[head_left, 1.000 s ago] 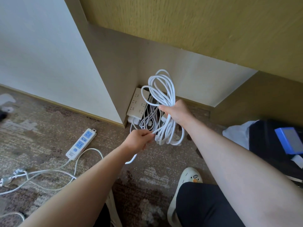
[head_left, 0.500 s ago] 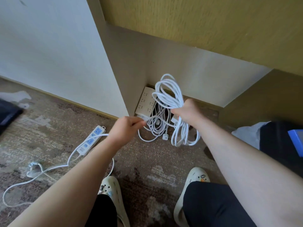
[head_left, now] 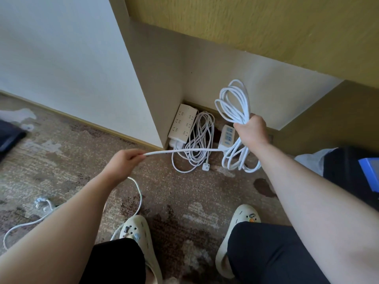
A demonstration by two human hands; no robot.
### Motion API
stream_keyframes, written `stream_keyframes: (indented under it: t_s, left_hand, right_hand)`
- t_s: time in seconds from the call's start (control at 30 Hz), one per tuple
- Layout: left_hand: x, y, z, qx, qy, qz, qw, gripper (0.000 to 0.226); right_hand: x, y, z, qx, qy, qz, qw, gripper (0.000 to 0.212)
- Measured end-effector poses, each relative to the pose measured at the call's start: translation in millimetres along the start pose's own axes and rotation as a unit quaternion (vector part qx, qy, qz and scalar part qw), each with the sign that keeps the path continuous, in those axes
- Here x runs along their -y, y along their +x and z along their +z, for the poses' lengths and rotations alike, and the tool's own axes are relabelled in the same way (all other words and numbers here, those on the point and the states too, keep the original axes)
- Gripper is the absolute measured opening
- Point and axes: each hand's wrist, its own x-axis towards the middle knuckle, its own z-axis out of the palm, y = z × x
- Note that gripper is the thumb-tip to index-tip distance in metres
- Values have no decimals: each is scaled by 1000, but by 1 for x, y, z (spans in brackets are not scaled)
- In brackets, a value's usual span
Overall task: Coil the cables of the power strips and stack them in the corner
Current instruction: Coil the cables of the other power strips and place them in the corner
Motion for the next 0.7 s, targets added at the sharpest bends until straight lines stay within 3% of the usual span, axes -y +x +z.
stream_keyframes:
  t_s: [0.23, 0.37, 0.47, 0.57, 0.7]
  left_hand:
    - [8, 1, -17, 12, 39, -56, 998, 20]
    - [-52, 3, 1, 145, 204, 59, 966, 18]
    - [-103, -7, 39, 204, 201, 138, 948, 24]
    - [-131, -9, 64, 172, 141, 168, 960, 27]
    - [-136, 3, 65, 76, 114, 123, 983, 28]
  right_hand:
    - [-2, 0, -7, -13, 9, -2, 1000, 7]
    - [4, -1, -1, 72, 0, 3, 997, 15]
    - [9, -8, 10, 151, -38, -24, 987, 16]
    - [14, -18, 21, 200, -80, -65, 974, 21]
    - [19, -23, 25, 234, -93, -80, 965, 19]
